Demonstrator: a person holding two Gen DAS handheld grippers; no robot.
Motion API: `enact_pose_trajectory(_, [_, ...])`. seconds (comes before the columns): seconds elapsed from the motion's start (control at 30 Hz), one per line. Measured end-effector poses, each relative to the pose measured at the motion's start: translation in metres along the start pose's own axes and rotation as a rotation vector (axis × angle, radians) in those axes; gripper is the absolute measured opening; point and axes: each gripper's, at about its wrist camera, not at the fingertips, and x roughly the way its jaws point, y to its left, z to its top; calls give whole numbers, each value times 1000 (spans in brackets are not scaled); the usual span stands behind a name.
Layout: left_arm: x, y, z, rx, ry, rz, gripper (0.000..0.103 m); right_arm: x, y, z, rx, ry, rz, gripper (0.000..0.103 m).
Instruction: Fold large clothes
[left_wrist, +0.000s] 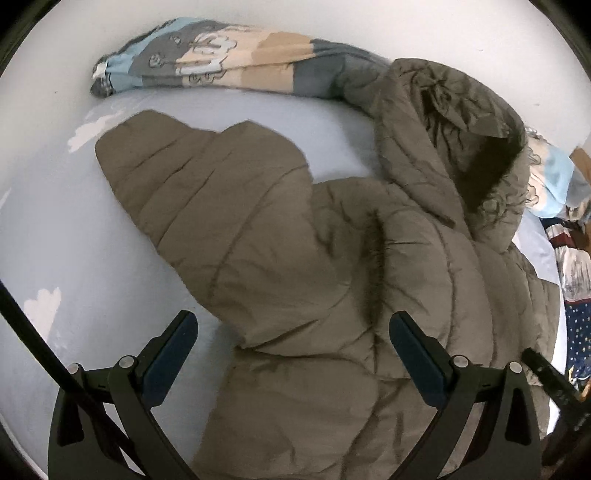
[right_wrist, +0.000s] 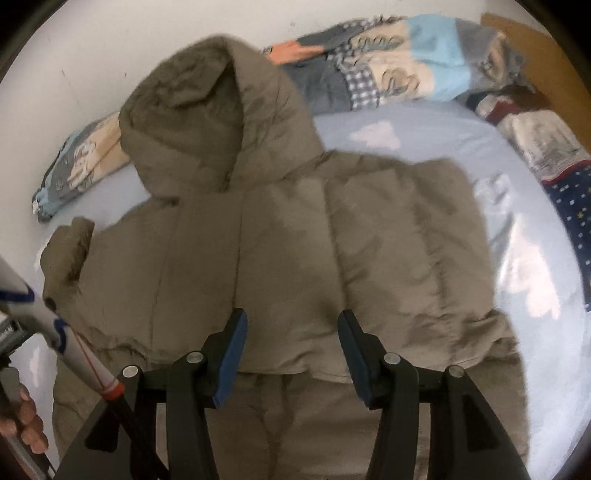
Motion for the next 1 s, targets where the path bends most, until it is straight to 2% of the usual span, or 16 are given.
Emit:
enact_pose_trajectory(0.17, [3, 10, 6, -12, 2, 14, 103, 18, 4, -4, -5, 39, -28, 56])
enact_pose_trajectory(0.3, [4, 21, 10, -34, 9, 18, 103, 23, -1, -5, 4, 60, -11, 59])
enact_pose_trajectory(0.5, [-5, 55, 18, -67, -12, 44, 103, 7, -3, -3, 47, 60, 34, 60])
enact_pose_trajectory(0.57, [-7, 73, 22, -101, -18, 55, 103, -8, 1, -1, 50, 28, 68, 60])
enact_pose_trajectory(0.67, [-5, 108, 28, -164, -12, 59, 103, -24, 5, 0, 37, -13, 76, 63])
enact_pose_trajectory(0.8, [-6, 155, 32, -277, -28, 49, 103, -30, 6, 0, 39, -23, 108, 64])
enact_pose_trajectory(0.93, [-9, 198, 38, -396, -51, -17, 103, -26, 12, -1, 36, -8, 123, 64])
enact_pose_trajectory(1.0, [-9, 215, 42, -451, -62, -60, 98, -26, 15, -1, 27, -10, 122, 64])
